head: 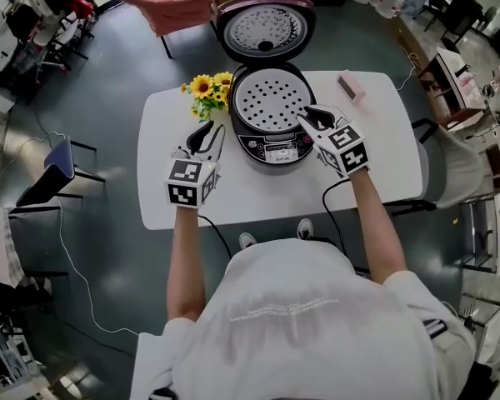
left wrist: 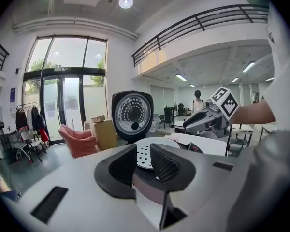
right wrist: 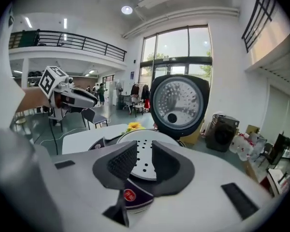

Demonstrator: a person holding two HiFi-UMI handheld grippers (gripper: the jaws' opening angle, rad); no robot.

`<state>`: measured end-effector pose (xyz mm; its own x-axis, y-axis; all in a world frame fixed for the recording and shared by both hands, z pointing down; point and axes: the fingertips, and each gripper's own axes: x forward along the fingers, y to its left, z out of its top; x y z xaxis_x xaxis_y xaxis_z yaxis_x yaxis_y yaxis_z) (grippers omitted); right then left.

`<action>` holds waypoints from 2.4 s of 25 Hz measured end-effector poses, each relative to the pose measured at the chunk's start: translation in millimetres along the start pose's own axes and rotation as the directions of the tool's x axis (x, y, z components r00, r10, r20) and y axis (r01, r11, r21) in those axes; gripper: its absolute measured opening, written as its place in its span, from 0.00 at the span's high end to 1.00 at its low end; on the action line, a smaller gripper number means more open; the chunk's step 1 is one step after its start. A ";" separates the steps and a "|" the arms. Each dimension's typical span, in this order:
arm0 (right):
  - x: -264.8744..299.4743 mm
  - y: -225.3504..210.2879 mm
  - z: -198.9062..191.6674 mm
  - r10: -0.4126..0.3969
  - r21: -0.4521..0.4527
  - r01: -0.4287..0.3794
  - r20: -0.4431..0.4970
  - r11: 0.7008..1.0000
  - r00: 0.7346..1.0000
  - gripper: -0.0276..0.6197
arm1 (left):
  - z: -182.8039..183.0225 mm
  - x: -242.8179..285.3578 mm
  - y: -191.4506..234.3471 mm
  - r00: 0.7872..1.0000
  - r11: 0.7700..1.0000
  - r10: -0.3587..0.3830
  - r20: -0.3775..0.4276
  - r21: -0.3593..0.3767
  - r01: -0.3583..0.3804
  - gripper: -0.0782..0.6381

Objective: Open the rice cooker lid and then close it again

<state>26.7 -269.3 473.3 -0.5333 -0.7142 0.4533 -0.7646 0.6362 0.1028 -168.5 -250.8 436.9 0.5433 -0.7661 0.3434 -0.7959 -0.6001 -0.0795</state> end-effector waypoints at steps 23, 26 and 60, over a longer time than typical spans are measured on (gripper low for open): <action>-103.7 -87.0 87.2 -0.260 0.045 0.257 0.233 0.965 0.937 0.72 | 113.0 -8.8 25.9 0.980 0.993 0.047 0.193 0.095 -0.066 0.75; -102.1 -89.1 86.2 -0.279 0.054 0.274 0.219 0.960 0.935 0.72 | 110.3 -9.0 28.4 0.980 0.993 0.047 0.193 0.094 -0.066 0.75; -95.0 -13.7 70.5 -0.340 0.133 0.324 0.123 0.936 0.932 0.77 | 69.8 -4.1 40.1 0.984 0.980 -0.147 0.104 0.148 0.131 0.75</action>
<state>62.4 -230.8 366.4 -0.2814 -0.9184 0.2783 -0.9372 0.3253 0.1257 -184.1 -287.8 367.0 0.6791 -0.6894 0.2519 -0.6698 -0.7225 -0.1717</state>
